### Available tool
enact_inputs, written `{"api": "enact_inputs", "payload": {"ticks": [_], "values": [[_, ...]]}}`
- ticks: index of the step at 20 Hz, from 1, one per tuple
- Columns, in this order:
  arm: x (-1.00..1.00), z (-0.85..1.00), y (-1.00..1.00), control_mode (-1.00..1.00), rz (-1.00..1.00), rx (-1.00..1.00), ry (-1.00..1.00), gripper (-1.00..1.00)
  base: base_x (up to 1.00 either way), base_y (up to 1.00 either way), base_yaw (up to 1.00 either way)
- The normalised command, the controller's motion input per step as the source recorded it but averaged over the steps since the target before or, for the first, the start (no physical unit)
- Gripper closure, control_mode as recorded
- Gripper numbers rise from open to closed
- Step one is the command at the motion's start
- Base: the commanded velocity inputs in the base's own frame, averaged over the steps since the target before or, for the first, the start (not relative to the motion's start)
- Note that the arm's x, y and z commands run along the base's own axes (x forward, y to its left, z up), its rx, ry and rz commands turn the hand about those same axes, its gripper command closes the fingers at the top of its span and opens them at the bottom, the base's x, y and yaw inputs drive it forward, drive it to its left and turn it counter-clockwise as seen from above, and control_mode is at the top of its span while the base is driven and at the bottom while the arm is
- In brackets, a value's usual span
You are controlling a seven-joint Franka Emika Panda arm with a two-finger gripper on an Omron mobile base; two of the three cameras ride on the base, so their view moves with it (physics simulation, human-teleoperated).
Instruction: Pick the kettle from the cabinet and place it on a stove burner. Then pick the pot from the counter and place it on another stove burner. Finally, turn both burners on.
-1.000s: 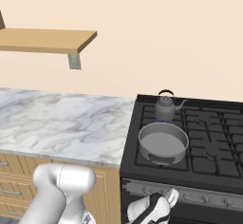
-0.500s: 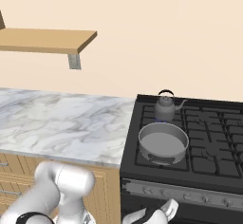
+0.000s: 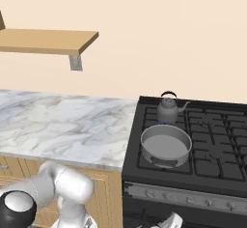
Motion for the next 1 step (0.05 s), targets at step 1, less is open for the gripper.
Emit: {"api": "enact_inputs", "payload": {"ticks": [1], "values": [[-0.59,0.56,0.0,-1.0,0.0,-0.01,0.0,-1.0,0.0,0.0,0.0]]}}
